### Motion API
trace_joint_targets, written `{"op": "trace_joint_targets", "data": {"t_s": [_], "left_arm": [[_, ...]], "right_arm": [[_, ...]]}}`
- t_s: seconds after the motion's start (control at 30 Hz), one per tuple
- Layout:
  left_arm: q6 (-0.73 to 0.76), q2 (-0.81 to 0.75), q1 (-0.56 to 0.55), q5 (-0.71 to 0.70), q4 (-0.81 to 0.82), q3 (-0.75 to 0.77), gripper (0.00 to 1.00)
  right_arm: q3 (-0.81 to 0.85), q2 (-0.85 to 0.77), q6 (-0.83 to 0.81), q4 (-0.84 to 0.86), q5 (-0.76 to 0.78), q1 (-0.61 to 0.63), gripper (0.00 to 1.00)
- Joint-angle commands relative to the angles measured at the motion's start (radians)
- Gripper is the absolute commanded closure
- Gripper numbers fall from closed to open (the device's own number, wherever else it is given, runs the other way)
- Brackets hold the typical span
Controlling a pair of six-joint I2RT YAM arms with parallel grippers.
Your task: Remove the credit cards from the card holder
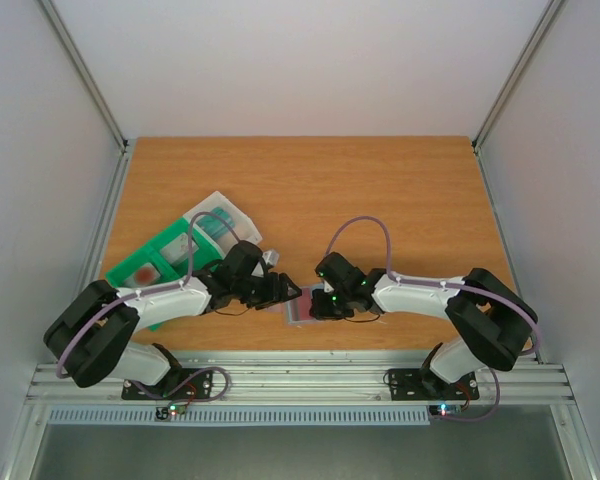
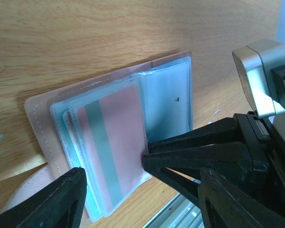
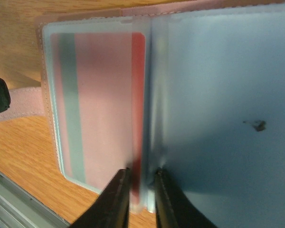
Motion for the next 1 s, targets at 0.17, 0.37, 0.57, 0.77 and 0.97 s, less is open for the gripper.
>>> {"op": "trace_joint_targets", "data": {"t_s": [0.17, 0.37, 0.57, 0.77, 0.97], "left_arm": [[-0.008, 0.014, 0.002, 0.017, 0.081, -0.018, 0.35], [-0.021, 0.018, 0.002, 0.041, 0.137, -0.025, 0.35], [-0.014, 0.024, 0.001, 0.0, 0.119, -0.022, 0.35], [0.003, 0.042, 0.002, -0.023, 0.102, -0.001, 0.32], [0.016, 0.069, 0.001, -0.037, 0.101, 0.021, 0.27]], "right_arm": [[-0.029, 0.011, 0.007, 0.013, 0.041, 0.0, 0.97], [-0.054, 0.023, 0.023, 0.051, 0.025, -0.001, 0.97], [-0.055, 0.025, 0.027, 0.049, 0.041, -0.002, 0.97], [-0.061, 0.021, 0.03, 0.059, 0.034, -0.001, 0.97], [-0.061, 0.015, 0.027, 0.06, 0.031, -0.001, 0.97]]}}
